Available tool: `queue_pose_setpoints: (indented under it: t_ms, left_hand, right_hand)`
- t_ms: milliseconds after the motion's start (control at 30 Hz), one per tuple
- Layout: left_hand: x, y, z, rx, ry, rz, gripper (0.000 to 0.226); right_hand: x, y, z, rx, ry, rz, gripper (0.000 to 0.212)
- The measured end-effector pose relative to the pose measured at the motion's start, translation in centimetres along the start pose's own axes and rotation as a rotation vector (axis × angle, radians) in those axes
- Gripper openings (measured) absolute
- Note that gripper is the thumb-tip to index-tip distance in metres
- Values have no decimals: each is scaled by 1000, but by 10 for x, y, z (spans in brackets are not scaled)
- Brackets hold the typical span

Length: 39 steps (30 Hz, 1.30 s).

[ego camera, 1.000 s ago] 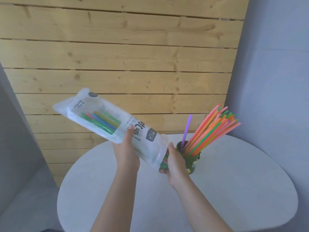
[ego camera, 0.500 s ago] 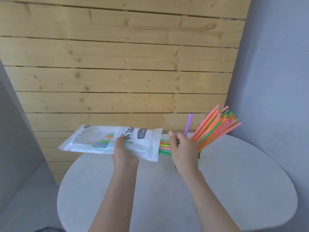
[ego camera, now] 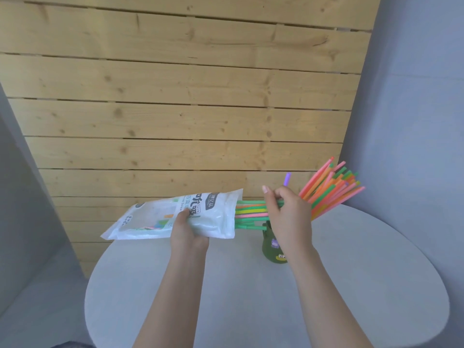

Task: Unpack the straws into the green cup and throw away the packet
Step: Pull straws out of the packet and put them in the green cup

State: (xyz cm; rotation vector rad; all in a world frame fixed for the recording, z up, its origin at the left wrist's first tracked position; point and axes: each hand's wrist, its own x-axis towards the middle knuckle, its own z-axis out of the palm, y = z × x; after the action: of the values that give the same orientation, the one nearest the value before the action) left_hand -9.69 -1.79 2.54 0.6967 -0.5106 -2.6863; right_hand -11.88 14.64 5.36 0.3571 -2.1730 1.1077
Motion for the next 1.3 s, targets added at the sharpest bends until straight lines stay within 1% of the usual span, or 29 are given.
queue_pose_setpoints:
  t_ms: [100, 167, 333, 433, 500, 533, 567, 633, 700, 833, 933, 1000, 1133, 1200, 1300]
  left_hand:
    - [1, 0, 1, 11, 12, 12, 12]
    - [1, 0, 0, -17, 8, 13, 12]
    - [-1, -1, 1, -85, 10, 37, 9]
    - [-3, -3, 3, -89, -9, 41, 10]
    - [-6, -5, 4, -88, -25, 29, 10]
    - [-8, -7, 5, -83, -28, 22, 10]
    - [-10, -8, 5, -75, -32, 16, 10]
    - [-12, -11, 7, -59, -39, 8, 11]
    - [-14, -12, 7, -56, -37, 0, 12]
    - [-14, -14, 8, -79, -35, -18, 11]
    - [-12, -13, 7, -89, -28, -23, 9]
    - [-11, -9, 6, -106, -25, -28, 8]
    - [-8, -4, 4, -174, -19, -49, 10]
    - [-8, -3, 4, -195, -29, -46, 9]
    - [-6, -3, 4, -203, -30, -43, 15]
  right_hand:
    - [-1, -1, -1, 74, 67, 59, 38]
    - [-2, -3, 0, 186, 66, 151, 37]
    - [-7, -7, 1, 616, 16, 493, 36]
    - [-9, -12, 6, 864, 7, 589, 24]
    - [-10, -17, 12, 1026, 8, 614, 12]
    - [-10, -19, 15, 1093, 7, 628, 10]
    - [-10, -22, 16, 1140, 0, 643, 13]
    - [-9, -25, 16, 1150, -27, 650, 19]
    - [-8, -25, 17, 1121, -14, 665, 10]
    - [-6, -25, 17, 1130, 41, 705, 41]
    - [-3, -26, 12, 1196, 28, 693, 54]
    - [1, -27, 6, 1246, 66, 671, 54]
    - [12, -32, -12, 1414, 171, 560, 48]
    - [18, -36, -21, 1439, 231, 552, 51]
    - [29, -42, -36, 1427, 311, 578, 60]
